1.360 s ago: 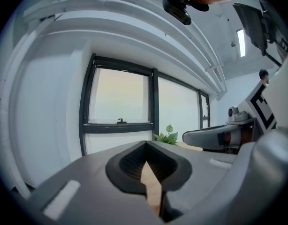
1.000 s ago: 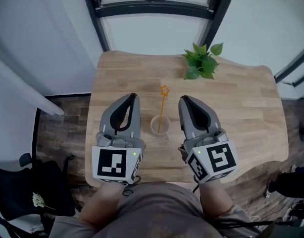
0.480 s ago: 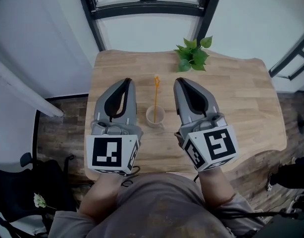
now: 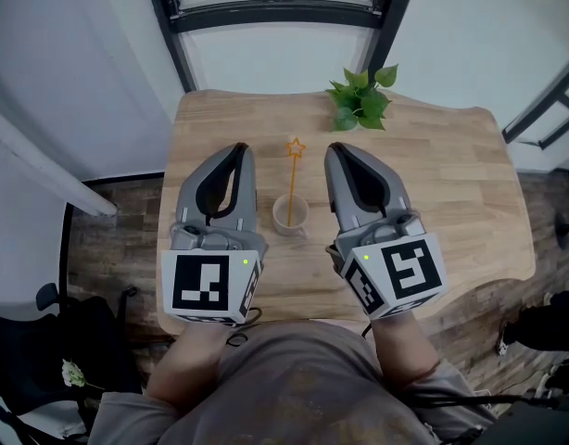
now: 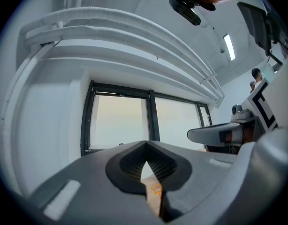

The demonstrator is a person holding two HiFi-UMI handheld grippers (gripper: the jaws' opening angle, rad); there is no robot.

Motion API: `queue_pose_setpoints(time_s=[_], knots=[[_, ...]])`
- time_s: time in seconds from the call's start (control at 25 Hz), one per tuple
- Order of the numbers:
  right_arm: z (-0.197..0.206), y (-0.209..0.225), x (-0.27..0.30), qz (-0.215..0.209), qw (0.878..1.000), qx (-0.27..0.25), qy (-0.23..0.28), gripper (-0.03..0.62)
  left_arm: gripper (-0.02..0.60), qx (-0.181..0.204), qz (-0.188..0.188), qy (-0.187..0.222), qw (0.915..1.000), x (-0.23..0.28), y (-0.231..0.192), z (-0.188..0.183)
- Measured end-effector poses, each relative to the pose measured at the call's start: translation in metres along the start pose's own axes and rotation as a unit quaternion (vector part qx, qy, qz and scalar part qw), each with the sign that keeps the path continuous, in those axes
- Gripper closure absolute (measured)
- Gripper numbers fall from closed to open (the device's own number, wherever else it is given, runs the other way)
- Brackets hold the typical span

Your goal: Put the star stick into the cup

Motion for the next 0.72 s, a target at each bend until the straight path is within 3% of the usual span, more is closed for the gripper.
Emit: queue_pose_setpoints(time_s=[0.72], knots=[[0.011,0.012,0.005,0.005,1.000,0.014,-0.004,0.571,0.581,0.002,0.008,-0.013,0.9999,0.013,0.005,0.010]])
Point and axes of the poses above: the fingertips, and each gripper's own axes: x forward along the fingers, y to its right, z out of its underside, the point moved 8 cm from there along -x, backward along the fingers, and after that the axes turned 3 degrees about -x, right-handed, at the moved point
